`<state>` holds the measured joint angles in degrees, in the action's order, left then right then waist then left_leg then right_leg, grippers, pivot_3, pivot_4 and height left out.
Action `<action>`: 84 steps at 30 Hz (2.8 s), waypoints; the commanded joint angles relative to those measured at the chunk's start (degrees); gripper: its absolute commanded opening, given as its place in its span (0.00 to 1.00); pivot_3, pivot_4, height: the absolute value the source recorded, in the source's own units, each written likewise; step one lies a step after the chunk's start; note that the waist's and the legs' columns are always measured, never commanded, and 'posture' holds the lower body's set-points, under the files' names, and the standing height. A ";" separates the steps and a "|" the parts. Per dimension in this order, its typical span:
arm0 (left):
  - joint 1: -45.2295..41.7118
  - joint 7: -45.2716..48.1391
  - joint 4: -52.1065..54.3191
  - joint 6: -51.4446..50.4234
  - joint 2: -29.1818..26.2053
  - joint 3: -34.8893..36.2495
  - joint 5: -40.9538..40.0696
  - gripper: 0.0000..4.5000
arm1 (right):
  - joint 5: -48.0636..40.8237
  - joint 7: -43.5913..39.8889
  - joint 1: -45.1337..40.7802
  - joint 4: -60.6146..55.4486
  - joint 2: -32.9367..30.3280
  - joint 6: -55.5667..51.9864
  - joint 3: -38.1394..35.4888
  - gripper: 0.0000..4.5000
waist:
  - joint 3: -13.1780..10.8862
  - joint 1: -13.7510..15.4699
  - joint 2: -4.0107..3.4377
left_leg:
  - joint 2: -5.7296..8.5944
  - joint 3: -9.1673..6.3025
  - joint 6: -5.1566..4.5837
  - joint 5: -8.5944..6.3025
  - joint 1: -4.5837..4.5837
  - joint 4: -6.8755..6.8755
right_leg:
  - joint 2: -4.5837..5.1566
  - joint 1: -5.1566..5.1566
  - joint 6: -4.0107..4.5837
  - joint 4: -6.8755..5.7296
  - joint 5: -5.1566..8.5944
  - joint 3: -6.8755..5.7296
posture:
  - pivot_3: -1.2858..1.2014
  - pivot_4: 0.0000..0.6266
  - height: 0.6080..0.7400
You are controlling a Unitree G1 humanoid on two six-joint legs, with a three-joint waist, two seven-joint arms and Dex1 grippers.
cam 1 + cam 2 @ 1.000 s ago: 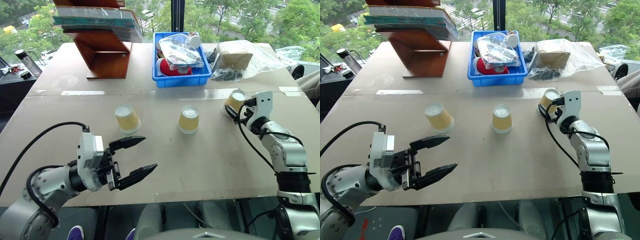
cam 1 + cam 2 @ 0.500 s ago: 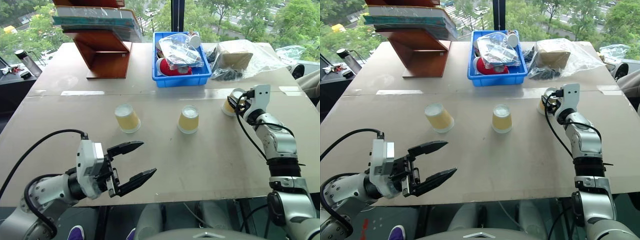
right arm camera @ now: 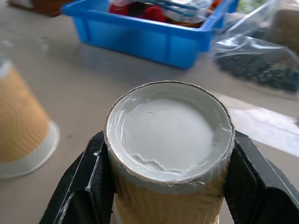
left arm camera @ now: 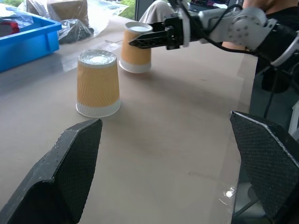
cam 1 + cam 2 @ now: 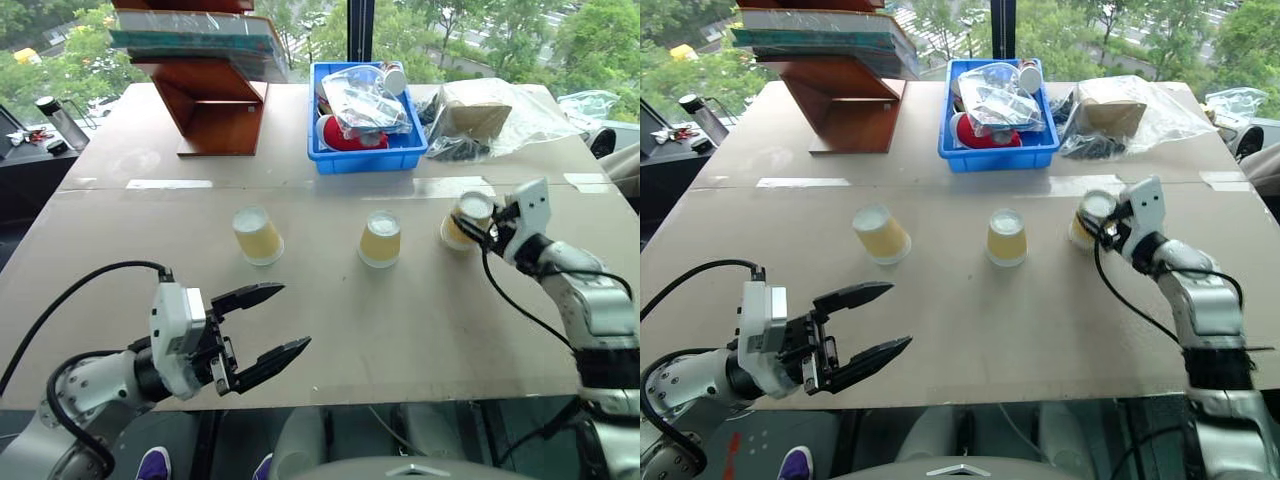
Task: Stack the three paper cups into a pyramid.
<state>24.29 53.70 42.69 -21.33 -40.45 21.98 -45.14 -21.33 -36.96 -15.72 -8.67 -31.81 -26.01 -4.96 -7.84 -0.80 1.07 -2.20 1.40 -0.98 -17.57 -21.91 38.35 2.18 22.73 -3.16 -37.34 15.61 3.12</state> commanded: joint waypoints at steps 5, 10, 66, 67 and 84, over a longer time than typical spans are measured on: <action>-1.07 3.51 -2.22 2.27 -0.61 -0.22 0.81 1.00 | -7.61 -5.95 8.89 -18.29 -4.50 -3.84 -0.96 0.51 | -0.01 -0.23 -0.01 | 0.03 0.00 -0.01 -0.01 0.08 0.03 | -0.02 -0.05 0.00 -0.05 0.00 0.02 | 0.52 0.24 1.00; -1.58 4.83 -3.05 2.16 -0.82 -0.75 1.39 1.00 | -5.11 -5.09 9.35 -21.18 -2.79 -1.29 3.47 0.51 | -0.01 -0.03 0.00 | 0.05 -0.04 -0.01 0.00 0.05 0.04 | -0.03 -0.05 0.00 -0.01 0.00 -0.03 | 0.52 0.24 1.00; -44.96 -4.01 -31.57 -11.21 4.74 -31.16 19.44 1.00 | -15.62 -24.18 34.46 -27.93 -11.23 13.17 -22.35 0.99 | 0.00 1.59 0.18 | 0.15 -0.19 -0.01 0.00 0.07 0.31 | -0.06 -0.31 -0.03 -0.04 -0.01 -0.16 | 0.52 0.24 1.00; -46.34 -3.85 -32.86 -11.30 5.41 -31.78 19.88 1.00 | -15.33 -23.75 34.54 -27.84 -11.08 13.39 -22.36 0.99 | -0.01 1.40 0.18 | 0.15 -0.18 -0.01 0.00 0.08 0.32 | -0.06 -0.33 -0.03 -0.04 -0.01 -0.14 | 0.52 0.24 1.00; -60.44 -6.42 -50.39 -2.71 20.38 -36.25 30.85 1.00 | -14.70 -20.17 38.27 -29.99 -10.43 13.97 -23.34 0.99 | -0.02 1.59 0.19 | 0.14 -0.27 0.10 0.06 0.07 0.41 | -0.16 -0.32 -0.02 -0.12 -0.01 -0.12 | 0.52 0.24 1.00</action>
<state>-34.79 47.36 -7.87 -25.81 -20.63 -14.74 -14.80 -35.68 -57.59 22.31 -36.46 -42.32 -13.00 -26.25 -7.85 0.79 1.26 -2.07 1.12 -0.89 -17.52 -21.86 38.80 2.03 22.42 -3.18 -37.46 15.60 3.00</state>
